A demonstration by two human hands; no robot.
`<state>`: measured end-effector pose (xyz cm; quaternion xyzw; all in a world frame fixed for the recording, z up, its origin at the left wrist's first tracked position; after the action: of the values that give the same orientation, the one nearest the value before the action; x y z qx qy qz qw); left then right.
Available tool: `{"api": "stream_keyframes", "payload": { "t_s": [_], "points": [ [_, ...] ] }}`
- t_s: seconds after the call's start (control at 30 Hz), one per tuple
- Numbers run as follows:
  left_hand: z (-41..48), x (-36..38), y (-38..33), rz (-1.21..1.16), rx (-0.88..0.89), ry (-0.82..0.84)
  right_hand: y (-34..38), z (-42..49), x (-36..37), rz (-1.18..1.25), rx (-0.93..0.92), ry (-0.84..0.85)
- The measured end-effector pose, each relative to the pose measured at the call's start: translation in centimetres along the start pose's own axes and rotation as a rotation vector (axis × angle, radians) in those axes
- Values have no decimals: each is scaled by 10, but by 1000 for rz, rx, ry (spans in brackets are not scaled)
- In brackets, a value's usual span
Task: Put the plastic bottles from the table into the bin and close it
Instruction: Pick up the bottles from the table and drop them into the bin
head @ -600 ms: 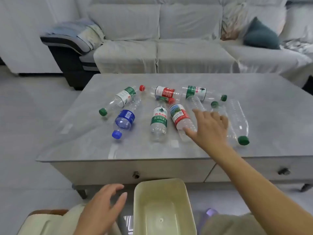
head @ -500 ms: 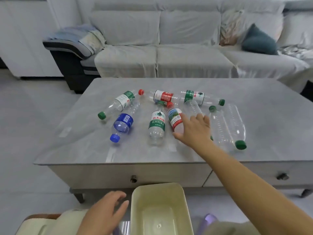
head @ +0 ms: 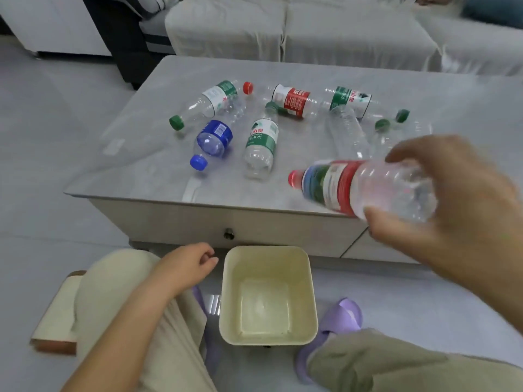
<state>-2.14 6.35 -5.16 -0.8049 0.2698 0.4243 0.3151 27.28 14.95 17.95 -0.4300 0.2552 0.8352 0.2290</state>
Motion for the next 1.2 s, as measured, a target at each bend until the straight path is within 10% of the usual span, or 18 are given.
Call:
{"api": "stream_keyframes", "payload": {
  "t_s": [0.2,0.47,0.57,0.77,1.0,1.2],
  "points": [
    [-18,14,14,-3,69,79,43,-103,232,-37,38,815],
    [-48,26,56,-46,63,111,28,-144,345,170,215,1088],
    [-52,30,66,-112,53,117,32,-104,300,370,196,905],
    [-61,42,69,-212,-1,169,23,69,190,334,199,-94],
    [-76,41,46,-274,75,84,-37,153,257,515,728,337],
    [-78,-19,10,-799,95,-90,-16,46,178,686,265,250]
  ]
}}
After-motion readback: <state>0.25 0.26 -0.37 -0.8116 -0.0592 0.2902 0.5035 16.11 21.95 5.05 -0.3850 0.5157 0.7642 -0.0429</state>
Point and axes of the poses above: each hand's wrist, its own z-axis towards the middle knuckle, its own x-axis out of the palm, y = z × x, the point moved 3 cm from there along z, towards the middle knuckle, and after that the axes turned 11 degrees about -x, right-handed, at the moved point
